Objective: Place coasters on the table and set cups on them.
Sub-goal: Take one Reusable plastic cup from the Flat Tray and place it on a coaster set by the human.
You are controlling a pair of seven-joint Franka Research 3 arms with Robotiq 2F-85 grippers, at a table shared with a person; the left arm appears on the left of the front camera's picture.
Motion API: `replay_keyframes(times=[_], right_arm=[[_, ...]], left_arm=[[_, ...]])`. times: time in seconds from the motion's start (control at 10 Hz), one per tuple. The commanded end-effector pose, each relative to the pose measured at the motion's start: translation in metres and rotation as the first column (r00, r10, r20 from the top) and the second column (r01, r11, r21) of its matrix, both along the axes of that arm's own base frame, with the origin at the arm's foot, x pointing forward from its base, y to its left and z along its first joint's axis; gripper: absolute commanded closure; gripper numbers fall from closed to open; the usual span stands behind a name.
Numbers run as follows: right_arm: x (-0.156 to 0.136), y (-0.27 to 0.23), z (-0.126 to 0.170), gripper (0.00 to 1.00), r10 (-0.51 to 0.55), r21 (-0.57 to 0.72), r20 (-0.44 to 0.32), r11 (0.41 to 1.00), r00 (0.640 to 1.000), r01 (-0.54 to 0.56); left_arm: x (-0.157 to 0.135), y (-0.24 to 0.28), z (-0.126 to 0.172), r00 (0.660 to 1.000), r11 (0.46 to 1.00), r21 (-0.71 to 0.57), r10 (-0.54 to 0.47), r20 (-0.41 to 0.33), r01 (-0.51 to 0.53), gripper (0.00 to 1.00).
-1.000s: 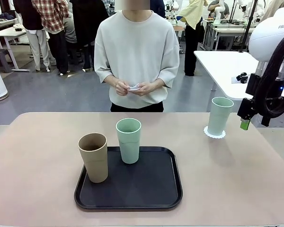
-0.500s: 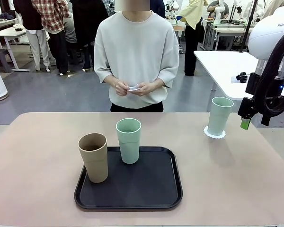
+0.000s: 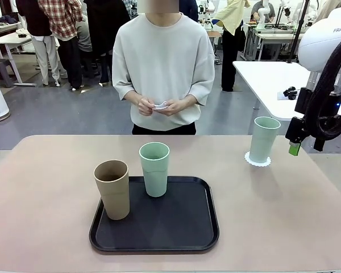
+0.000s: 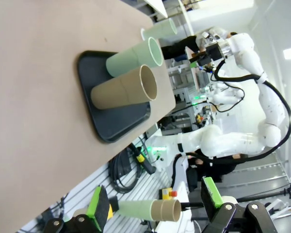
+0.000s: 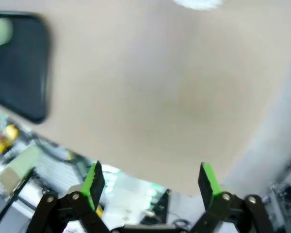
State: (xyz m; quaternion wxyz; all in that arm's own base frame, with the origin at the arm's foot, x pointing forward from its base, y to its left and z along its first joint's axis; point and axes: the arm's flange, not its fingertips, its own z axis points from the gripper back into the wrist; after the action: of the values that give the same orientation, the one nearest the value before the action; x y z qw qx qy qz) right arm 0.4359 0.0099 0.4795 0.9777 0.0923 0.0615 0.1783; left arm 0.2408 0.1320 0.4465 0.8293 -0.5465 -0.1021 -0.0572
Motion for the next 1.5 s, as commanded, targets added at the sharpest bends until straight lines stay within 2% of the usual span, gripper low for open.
replay_keyframes(times=[0.0,0.2,0.4,0.5,0.6,0.8,1.2,1.4], right_arm=[[-0.044,-0.042,0.033,0.00,-0.147,0.531,-0.082,0.830,0.986,0.168],[-0.088,-0.081,0.050,0.00,-0.247,0.688,-0.151,0.669,0.957,0.282],[-0.091,-0.135,0.019,0.00,-0.283,0.753,-0.283,0.526,0.916,0.395],[-0.091,-0.154,0.002,0.00,-0.237,0.780,-0.330,0.476,0.914,0.405],[-0.089,-0.171,-0.020,0.00,-0.205,0.787,-0.364,0.453,0.908,0.418],[-0.084,-0.188,-0.047,0.00,-0.225,0.804,-0.385,0.395,0.895,0.445],[-0.085,-0.190,-0.053,0.00,-0.346,0.806,-0.382,0.329,0.857,0.492],[-0.083,-0.188,-0.051,0.00,-0.353,0.809,-0.355,0.349,0.866,0.473]], left_arm=[[-0.001,0.001,0.000,1.000,1.000,-0.006,0.000,0.009,0.000,0.00],[-0.001,0.001,0.000,1.000,1.000,-0.006,0.000,0.009,0.000,0.00],[-0.001,0.001,0.000,1.000,1.000,-0.006,0.000,0.009,0.000,0.00],[-0.001,0.001,0.000,1.000,1.000,-0.006,0.000,0.009,0.000,0.00],[-0.001,0.001,0.000,1.000,1.000,-0.006,0.000,0.009,0.000,0.00],[-0.001,0.001,0.000,1.000,1.000,-0.006,0.000,0.009,0.000,0.00],[-0.001,0.001,0.000,1.000,1.000,-0.006,0.000,0.009,0.000,0.00],[-0.001,0.001,0.000,1.000,1.000,-0.006,0.000,0.009,0.000,0.00]])
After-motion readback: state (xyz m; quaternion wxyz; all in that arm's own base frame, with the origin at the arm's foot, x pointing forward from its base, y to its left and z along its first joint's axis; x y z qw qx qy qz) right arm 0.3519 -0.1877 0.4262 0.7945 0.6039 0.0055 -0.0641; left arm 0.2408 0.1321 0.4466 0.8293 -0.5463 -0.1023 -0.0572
